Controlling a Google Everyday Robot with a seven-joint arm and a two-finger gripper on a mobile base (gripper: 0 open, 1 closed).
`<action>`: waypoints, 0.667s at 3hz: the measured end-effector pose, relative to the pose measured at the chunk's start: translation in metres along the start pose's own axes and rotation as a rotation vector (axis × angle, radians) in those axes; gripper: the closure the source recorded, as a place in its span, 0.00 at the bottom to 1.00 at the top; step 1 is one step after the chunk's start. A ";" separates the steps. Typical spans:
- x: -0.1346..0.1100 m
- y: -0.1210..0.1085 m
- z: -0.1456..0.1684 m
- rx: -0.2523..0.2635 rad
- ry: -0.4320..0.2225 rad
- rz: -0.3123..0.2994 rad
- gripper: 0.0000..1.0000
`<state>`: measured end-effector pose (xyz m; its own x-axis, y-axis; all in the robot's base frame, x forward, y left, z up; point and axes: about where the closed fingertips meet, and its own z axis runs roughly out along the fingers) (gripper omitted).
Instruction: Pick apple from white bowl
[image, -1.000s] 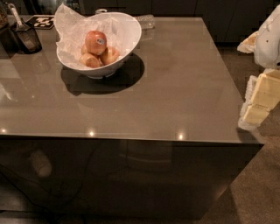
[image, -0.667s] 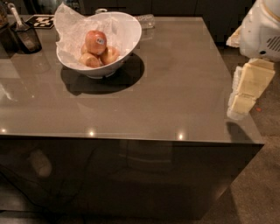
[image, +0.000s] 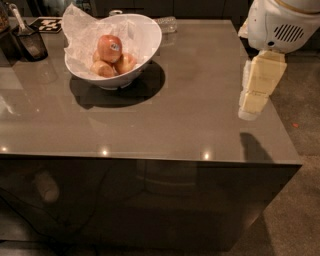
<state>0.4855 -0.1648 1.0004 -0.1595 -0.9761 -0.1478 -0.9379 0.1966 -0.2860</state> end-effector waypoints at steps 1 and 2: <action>-0.044 -0.024 -0.001 0.036 -0.037 -0.070 0.00; -0.100 -0.058 -0.007 0.062 -0.059 -0.158 0.00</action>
Offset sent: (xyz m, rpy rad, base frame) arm 0.1065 0.1448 0.0684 -0.0364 -0.0852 0.2740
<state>0.5534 -0.0789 1.0384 0.0080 -0.9885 -0.1510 -0.9287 0.0486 -0.3676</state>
